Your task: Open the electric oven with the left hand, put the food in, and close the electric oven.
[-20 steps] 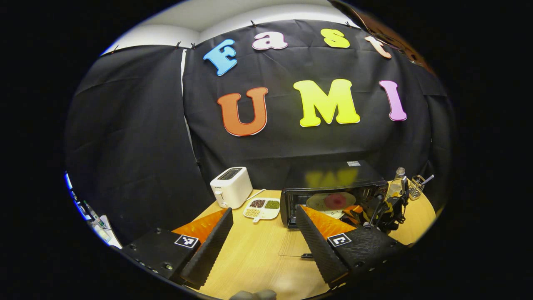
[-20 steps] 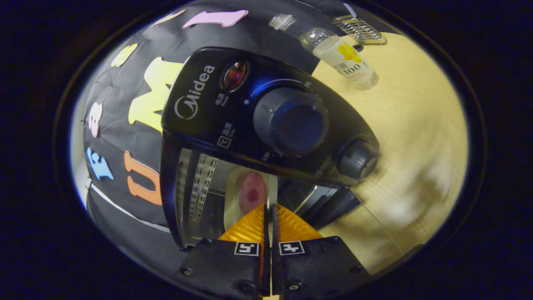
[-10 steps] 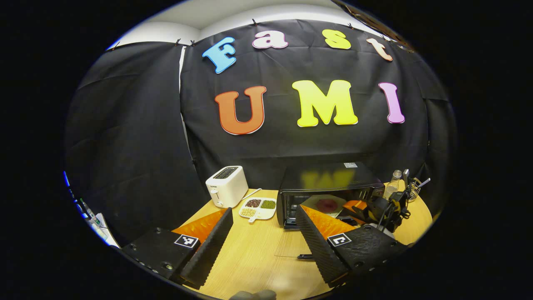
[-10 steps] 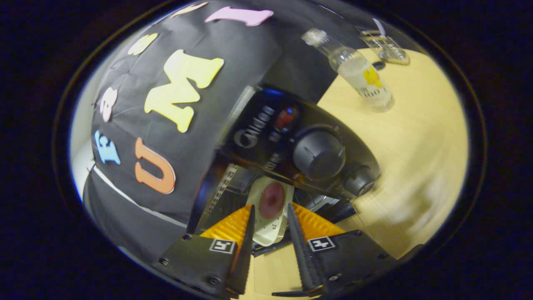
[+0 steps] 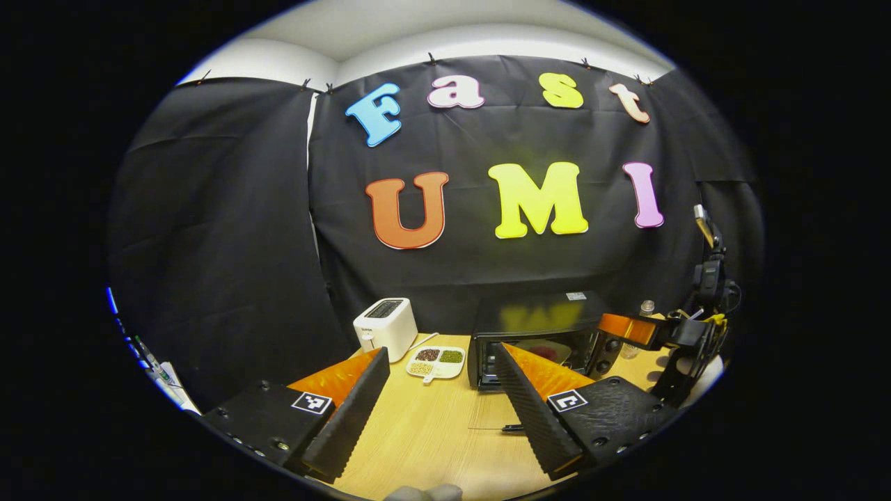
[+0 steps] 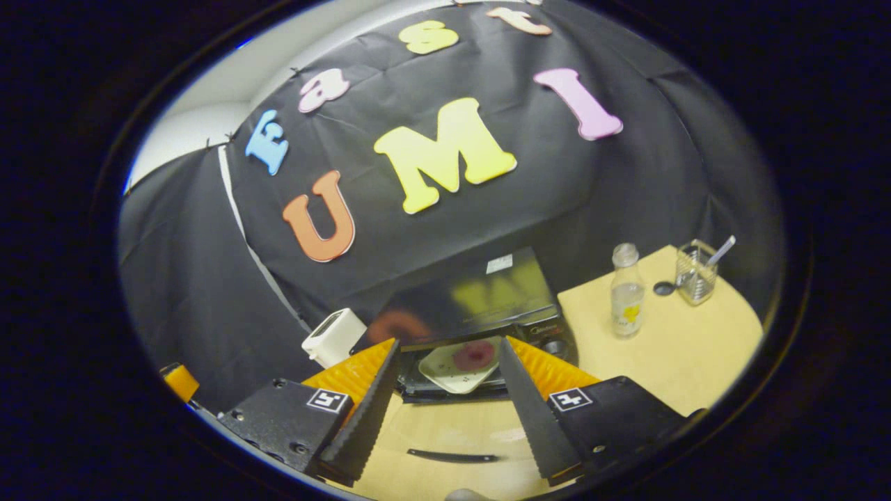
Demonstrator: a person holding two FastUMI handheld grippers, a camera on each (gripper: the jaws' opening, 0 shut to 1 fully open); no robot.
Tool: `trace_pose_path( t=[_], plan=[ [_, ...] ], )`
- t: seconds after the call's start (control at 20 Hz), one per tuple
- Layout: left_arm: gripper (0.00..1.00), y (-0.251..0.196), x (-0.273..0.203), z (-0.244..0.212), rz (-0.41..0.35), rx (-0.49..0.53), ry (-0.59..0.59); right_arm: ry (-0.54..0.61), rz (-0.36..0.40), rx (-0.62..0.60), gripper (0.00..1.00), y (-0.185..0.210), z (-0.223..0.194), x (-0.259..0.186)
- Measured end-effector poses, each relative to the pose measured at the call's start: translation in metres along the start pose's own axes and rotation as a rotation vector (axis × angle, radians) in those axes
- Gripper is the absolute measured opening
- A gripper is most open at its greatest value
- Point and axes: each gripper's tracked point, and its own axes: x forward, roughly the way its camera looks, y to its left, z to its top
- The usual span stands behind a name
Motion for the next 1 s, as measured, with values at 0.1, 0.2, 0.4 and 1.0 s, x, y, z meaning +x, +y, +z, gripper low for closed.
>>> trace_pose_path(
  t=[0.1, 0.2, 0.4, 1.0],
  plan=[
    [0.96, 0.004, -0.008, -0.002, -0.024, -0.006, -0.014, 0.008, -0.034, -0.051, 0.96, -0.003, 0.003, -0.034],
    [0.96, 0.005, -0.014, -0.004, -0.053, -0.015, -0.026, -0.001, -0.092, -0.102, 0.95, -0.013, 0.011, -0.067],
    [0.96, -0.001, -0.018, -0.011, -0.11, -0.02, -0.035, -0.067, -0.224, -0.221, 0.95, -0.044, 0.04, -0.12],
    [0.96, -0.082, -0.002, -0.111, -0.235, 0.037, 0.113, -0.1, -0.342, -0.351, 0.96, -0.089, 0.072, -0.206]
  ],
)
